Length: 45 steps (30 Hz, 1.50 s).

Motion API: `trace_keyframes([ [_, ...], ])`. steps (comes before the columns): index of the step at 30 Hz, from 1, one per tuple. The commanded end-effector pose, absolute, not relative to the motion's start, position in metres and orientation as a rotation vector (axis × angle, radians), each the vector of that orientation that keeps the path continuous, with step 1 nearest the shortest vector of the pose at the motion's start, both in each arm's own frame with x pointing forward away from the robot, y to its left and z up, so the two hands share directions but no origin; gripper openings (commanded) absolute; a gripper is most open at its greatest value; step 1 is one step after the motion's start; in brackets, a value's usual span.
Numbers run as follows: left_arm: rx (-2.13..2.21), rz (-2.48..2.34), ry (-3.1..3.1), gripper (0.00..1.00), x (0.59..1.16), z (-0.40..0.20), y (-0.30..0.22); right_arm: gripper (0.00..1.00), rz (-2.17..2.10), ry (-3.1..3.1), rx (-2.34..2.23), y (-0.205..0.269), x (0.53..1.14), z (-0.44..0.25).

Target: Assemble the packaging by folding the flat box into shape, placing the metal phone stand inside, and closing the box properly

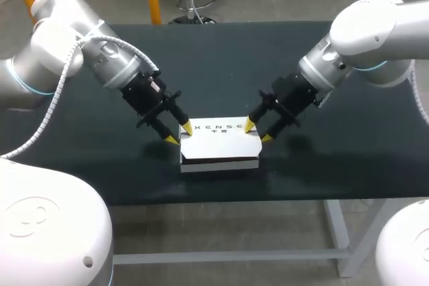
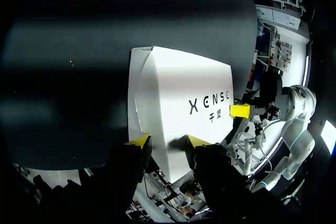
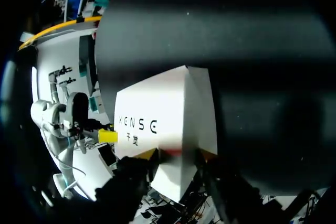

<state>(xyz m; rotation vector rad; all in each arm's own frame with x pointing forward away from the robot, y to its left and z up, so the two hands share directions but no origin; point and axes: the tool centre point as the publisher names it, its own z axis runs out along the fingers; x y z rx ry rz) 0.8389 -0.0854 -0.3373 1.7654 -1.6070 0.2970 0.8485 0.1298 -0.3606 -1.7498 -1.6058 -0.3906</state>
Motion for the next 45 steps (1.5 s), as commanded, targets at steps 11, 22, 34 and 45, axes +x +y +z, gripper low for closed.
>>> trace_keyframes([
  [11,1.756,0.238,-1.599,0.43,0.847,-0.333,-0.087,0.50,-0.357,-1.597,-1.739,0.133,0.855,-0.355],
  [22,1.754,0.197,-1.596,0.41,0.849,-0.330,-0.088,0.52,-0.333,-1.594,-1.732,0.133,0.858,-0.350],
  [34,1.741,0.146,-1.580,0.40,0.854,-0.327,-0.088,0.53,-0.311,-1.581,-1.716,0.134,0.862,-0.347],
  [45,1.703,0.104,-1.568,0.41,0.857,-0.323,-0.086,0.52,-0.299,-1.579,-1.699,0.136,0.865,-0.343],
])
